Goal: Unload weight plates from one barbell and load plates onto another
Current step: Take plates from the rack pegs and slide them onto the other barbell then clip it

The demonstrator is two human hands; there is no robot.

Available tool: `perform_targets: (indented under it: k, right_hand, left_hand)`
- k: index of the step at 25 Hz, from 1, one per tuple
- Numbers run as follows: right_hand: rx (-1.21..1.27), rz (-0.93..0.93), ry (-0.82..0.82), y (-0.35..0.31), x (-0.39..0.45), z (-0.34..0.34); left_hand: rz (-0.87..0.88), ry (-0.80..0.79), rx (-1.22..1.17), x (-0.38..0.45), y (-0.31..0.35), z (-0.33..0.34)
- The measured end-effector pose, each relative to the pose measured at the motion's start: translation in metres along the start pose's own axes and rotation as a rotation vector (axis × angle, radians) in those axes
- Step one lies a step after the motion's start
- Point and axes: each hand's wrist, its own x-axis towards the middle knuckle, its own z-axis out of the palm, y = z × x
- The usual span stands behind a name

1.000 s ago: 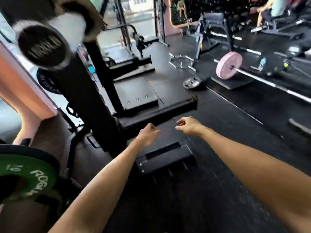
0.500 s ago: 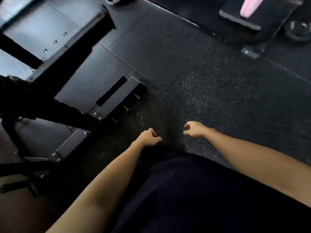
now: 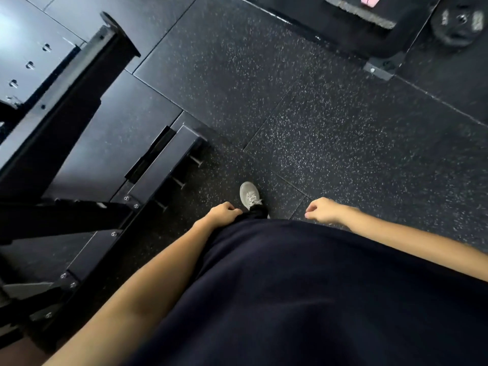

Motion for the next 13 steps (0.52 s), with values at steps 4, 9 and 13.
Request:
perform_targets:
  k: [4, 9, 13]
  right_hand:
    - [0.020, 0.005, 0.115, -0.062, 0.037, -0.094]
    - [0.061, -0.074, 0.211, -0.154, 0.083, -0.179]
    - [-0.002, -0.131, 0.131, -0.216, 0.136, -0.236]
  left_hand:
    - [0.056, -0.022, 0.076, 0.045, 0.027, -0.099]
    - [0.038, -0.007, 0.058, 0.088, 0.049, -0.192]
    - [0.000, -0.057, 0.056, 0.133, 0.064, -0.241]
